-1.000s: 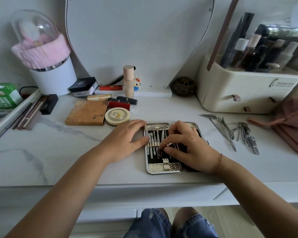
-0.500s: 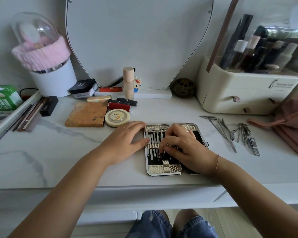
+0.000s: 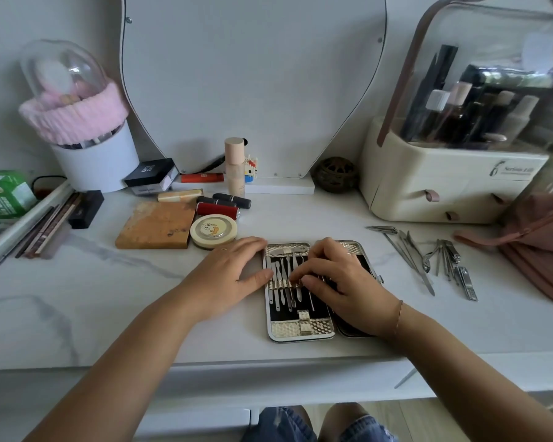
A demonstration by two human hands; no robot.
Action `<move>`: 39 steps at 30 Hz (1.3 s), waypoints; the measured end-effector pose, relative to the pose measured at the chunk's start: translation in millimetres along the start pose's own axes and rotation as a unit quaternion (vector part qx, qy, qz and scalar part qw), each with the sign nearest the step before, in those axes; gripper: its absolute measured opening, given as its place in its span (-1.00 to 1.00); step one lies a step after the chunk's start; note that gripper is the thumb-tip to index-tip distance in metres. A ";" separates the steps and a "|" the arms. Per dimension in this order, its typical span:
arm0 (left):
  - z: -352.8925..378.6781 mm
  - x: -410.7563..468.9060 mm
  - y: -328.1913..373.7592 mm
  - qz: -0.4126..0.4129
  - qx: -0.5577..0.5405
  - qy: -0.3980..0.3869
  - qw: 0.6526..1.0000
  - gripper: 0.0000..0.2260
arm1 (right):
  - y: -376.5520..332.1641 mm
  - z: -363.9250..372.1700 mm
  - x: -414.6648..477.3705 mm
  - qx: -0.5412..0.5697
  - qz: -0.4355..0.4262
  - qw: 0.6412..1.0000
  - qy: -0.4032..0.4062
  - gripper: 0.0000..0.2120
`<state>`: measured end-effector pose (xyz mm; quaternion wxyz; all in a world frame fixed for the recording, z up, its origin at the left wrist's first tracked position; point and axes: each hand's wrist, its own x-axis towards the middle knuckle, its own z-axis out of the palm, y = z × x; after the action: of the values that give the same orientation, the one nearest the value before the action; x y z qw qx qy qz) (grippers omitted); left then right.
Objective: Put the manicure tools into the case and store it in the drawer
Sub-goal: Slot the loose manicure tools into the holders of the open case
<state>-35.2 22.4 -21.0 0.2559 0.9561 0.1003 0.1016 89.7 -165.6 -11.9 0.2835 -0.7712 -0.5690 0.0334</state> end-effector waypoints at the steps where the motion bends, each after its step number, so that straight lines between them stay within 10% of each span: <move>1: 0.0 -0.2 0.2 0.001 -0.001 0.002 1.000 -0.39 | -1.3 0.1 -0.4 0.001 0.000 1.000 0.000 -0.70; 9: 0.1 -0.9 -1.5 0.007 0.000 -0.007 1.000 -0.45 | 45.0 -61.5 -11.3 -0.015 0.198 0.960 0.198 -0.93; 13: 0.4 -1.0 -0.9 0.009 -0.001 -0.006 1.000 -0.44 | 79.8 -79.3 -17.8 -0.112 0.342 0.920 0.152 -0.91; 34: 1.6 0.6 -4.3 -0.011 -0.004 -0.013 1.000 -0.35 | 60.8 -76.6 8.6 -0.168 0.335 0.925 -0.065 -0.63; 39: 2.4 2.4 -7.4 -0.006 -0.006 -0.006 1.000 -0.21 | 40.6 -79.0 10.4 0.052 0.283 0.958 0.015 -0.79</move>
<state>-33.3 28.1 -26.5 0.2632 0.9545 0.1035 0.0947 157.8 -195.6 37.7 0.3106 -0.8852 -0.3210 0.1301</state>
